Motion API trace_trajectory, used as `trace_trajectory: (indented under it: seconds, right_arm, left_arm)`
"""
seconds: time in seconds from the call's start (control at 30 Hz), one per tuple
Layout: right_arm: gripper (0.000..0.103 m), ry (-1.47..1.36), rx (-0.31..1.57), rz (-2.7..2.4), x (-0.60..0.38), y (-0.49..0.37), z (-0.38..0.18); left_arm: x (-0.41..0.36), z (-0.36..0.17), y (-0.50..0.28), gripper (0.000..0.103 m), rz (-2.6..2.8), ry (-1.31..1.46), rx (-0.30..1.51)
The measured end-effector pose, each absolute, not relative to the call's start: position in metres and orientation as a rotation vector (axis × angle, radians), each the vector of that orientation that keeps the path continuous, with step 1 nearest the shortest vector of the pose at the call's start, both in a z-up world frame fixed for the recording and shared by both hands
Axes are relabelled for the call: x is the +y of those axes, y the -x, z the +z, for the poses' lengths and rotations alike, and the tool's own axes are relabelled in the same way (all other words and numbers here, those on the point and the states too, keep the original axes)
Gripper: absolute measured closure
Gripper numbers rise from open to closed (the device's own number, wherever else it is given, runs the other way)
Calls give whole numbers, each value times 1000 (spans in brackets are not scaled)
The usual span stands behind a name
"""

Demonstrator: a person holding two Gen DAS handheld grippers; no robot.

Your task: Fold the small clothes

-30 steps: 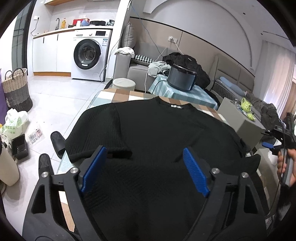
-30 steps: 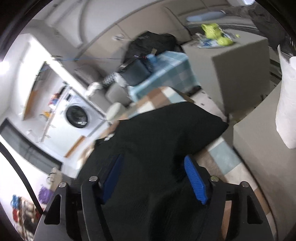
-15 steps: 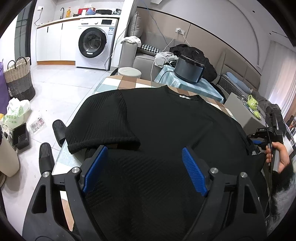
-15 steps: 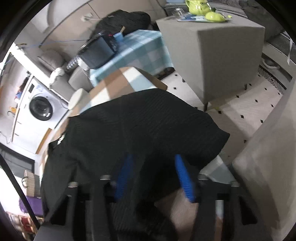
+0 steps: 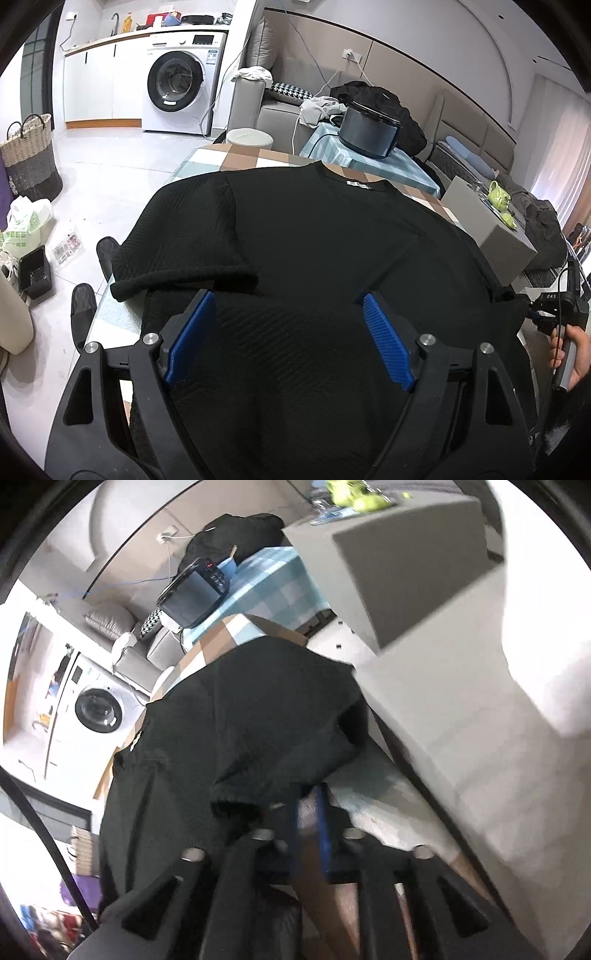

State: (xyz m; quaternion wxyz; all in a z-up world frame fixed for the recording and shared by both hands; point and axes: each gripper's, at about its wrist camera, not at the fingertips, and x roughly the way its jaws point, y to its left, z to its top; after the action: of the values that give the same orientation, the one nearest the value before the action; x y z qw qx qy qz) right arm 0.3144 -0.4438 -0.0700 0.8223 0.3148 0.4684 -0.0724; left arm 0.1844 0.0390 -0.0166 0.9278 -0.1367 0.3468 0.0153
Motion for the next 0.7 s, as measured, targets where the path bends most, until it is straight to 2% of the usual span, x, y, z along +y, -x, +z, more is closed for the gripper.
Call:
trace_trajectory:
  seconds: [0.03, 0.07, 0.2, 0.33, 0.37, 0.4, 0.47, 0.53, 0.7]
  right_arm:
    - [75, -696, 987, -156, -446, -311, -72]
    - [61, -732, 973, -153, -450, -309, -74]
    - [56, -833, 927, -146, -457, -305, -80]
    - [55, -891, 901, -177, -463, -312, -88]
    - [57, -890, 898, -197, -463, -314, -87]
    - [72, -891, 890, -217, -464, -317, -86]
    - [92, -850, 877, -240, -461, -327, -79]
    - [97, -785, 845, -269, -456, -337, -63]
    - [97, -492, 724, -109, -393, -374, 7]
  left_arm:
    - [37, -16, -184, 22, 31, 277, 710]
    - [35, -14, -183, 22, 30, 272, 706]
    - [32, -12, -179, 22, 35, 261, 704]
    - [34, -11, -176, 22, 44, 268, 707]
    - [35, -10, -175, 22, 45, 269, 705]
    - [35, -9, -174, 22, 50, 271, 700]
    - [38, -8, -170, 22, 56, 277, 693]
    - [41, -8, -166, 22, 59, 287, 689]
    - [51, -9, -158, 22, 71, 305, 688]
